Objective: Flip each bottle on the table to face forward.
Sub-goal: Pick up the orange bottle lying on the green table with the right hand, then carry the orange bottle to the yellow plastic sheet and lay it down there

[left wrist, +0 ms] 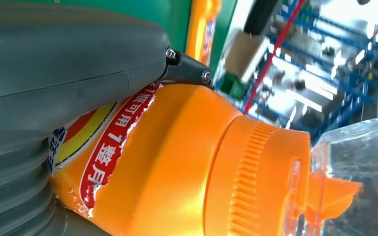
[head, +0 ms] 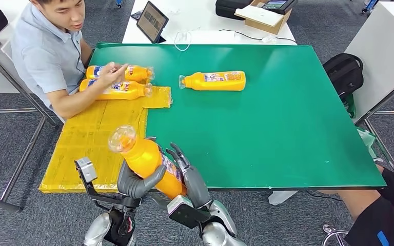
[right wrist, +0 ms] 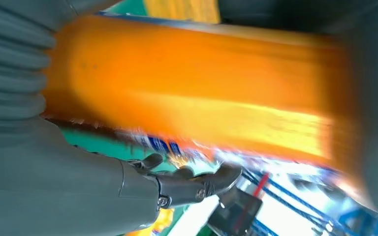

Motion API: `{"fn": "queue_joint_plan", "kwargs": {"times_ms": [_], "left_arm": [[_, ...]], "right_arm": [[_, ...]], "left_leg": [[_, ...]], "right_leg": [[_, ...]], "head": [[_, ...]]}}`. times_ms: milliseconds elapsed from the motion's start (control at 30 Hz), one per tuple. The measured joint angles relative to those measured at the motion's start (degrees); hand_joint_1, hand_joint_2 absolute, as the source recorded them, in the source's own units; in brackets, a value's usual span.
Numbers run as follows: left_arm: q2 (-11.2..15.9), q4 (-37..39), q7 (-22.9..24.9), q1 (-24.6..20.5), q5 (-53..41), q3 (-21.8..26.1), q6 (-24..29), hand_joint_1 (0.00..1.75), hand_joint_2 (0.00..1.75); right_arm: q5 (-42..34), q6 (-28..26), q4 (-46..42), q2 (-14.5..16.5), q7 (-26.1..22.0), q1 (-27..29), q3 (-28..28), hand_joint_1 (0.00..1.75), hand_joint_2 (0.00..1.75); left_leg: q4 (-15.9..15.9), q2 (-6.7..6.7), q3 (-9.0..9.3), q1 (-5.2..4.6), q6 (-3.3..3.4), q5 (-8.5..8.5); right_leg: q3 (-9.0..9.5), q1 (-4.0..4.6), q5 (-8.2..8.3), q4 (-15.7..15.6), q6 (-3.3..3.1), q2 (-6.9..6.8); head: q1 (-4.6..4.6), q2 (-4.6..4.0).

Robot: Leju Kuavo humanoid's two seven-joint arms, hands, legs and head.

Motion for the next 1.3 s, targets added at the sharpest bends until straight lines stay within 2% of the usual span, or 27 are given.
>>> {"fn": "queue_joint_plan", "kwargs": {"times_ms": [133,333,500,633,733,867,1067,1300], "left_arm": [[0.5,0.0,-3.3,-0.8,-9.0,2.6,8.6,1.75,1.75],[2.2,0.1,-6.2,-3.0,-35.0,6.5,26.5,1.75,1.75],[3.6,2.9,-3.5,-6.8,-54.2,8.5,32.7,1.75,1.75],[4.8,10.1,1.1,-11.7,-67.7,8.7,32.3,1.75,1.75],[5.7,17.1,3.9,-15.4,-74.3,8.6,30.6,1.75,1.75],[6.3,22.7,4.8,-17.9,-76.0,8.5,30.2,1.75,1.75],[6.8,26.7,5.2,-19.7,-76.5,8.1,29.7,1.75,1.75],[7.0,36.6,8.8,-24.5,-81.6,7.7,26.6,1.70,1.75]], "right_arm": [[-0.7,-3.7,-3.3,0.0,-1.3,1.8,-0.3,0.00,0.00],[-1.8,-12.5,-10.2,-0.4,-2.9,4.6,-2.9,0.00,0.00],[-3.9,-17.9,-16.6,-0.8,-3.1,5.5,-4.1,0.00,0.00],[-4.9,-16.6,-19.2,-0.8,-3.1,5.6,-4.2,0.00,0.00],[-4.9,-14.0,-19.3,-0.8,-3.1,5.7,-4.2,0.00,0.00],[-4.8,-13.2,-19.3,-0.8,-3.1,5.8,-4.2,0.00,0.00],[-5.0,-12.7,-19.2,-0.8,-3.1,5.8,-4.2,0.00,0.00],[-5.5,-9.9,-18.1,-0.6,-3.1,5.8,-4.2,0.00,0.00]], "left_leg": [[0.0,0.00,0.00,0.00,0.00,0.00],[0.0,0.00,0.00,0.00,0.00,0.00],[0.0,-0.01,0.01,-0.01,0.01,0.02],[0.0,-0.01,0.05,-0.01,0.01,0.05],[0.0,0.02,0.06,-0.01,0.00,0.06],[0.0,0.05,0.05,0.00,-0.01,0.07],[0.0,0.03,-0.02,-0.01,-0.01,0.06],[0.0,0.03,0.00,0.00,-0.01,0.08]], "right_leg": [[-0.01,0.00,0.00,0.0,0.00,-0.01],[-0.02,0.00,0.00,0.0,0.00,-0.01],[0.00,-0.02,0.01,0.0,0.01,-0.01],[0.03,-0.02,0.03,0.0,0.02,-0.02],[0.04,-0.01,0.05,0.0,0.02,0.01],[0.02,0.00,0.05,0.0,0.01,0.02],[-0.03,-0.01,0.03,0.0,0.01,0.01],[-0.02,-0.01,0.04,0.0,0.01,0.01]], "head": [[0.00,0.00],[0.00,0.00],[0.00,0.00],[0.00,0.00],[-0.01,0.00],[0.00,0.00],[0.01,0.00],[0.00,0.00]]}}
